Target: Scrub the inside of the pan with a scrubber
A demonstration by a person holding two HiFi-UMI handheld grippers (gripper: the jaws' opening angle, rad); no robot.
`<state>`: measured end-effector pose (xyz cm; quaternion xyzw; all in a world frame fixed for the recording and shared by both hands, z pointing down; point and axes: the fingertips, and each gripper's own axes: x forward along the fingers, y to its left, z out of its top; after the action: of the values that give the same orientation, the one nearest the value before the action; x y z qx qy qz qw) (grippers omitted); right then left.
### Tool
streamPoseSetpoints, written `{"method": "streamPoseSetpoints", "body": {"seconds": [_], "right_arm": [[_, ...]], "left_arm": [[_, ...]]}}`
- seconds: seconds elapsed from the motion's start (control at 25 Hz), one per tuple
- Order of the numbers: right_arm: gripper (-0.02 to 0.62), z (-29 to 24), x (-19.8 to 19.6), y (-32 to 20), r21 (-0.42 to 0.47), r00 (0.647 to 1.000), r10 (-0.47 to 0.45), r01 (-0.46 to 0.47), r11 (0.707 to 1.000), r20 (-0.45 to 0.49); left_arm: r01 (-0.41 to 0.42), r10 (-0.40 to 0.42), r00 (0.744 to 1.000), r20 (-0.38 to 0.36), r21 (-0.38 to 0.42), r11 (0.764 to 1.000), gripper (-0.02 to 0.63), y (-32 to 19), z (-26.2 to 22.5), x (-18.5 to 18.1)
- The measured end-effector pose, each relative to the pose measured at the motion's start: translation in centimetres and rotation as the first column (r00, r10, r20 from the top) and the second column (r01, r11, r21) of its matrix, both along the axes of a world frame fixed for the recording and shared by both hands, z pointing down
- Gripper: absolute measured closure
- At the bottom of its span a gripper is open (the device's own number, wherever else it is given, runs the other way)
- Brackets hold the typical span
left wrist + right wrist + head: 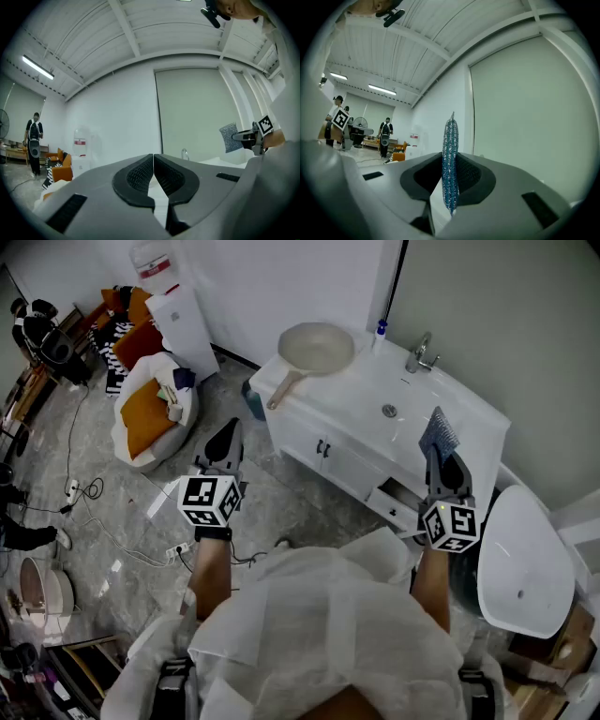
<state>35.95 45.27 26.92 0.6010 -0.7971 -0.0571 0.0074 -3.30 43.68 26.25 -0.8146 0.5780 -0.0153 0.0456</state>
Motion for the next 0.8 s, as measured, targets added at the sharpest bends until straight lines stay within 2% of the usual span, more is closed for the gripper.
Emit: {"method": "streamPoseSetpoints", "body": {"seconds": [0.56, 0.8], "right_arm": [[0.528, 0.3, -0.1, -1.0, -0.017, 1.0, -0.004, 0.003, 1.0, -0.005], [0.528, 0.0, -0.5, -1.2, -0.001, 0.998, -0.029, 0.029, 1.0, 0.055]], "left_arm": [[-0.022, 0.022, 1.0, 0.009, -0.018, 1.0, 0.588, -1.1, 0.4, 1.1], [-0.025, 0.025, 1.0, 0.011, -0.028, 0.999, 0.588, -1.1, 0.9, 1.2]]}}
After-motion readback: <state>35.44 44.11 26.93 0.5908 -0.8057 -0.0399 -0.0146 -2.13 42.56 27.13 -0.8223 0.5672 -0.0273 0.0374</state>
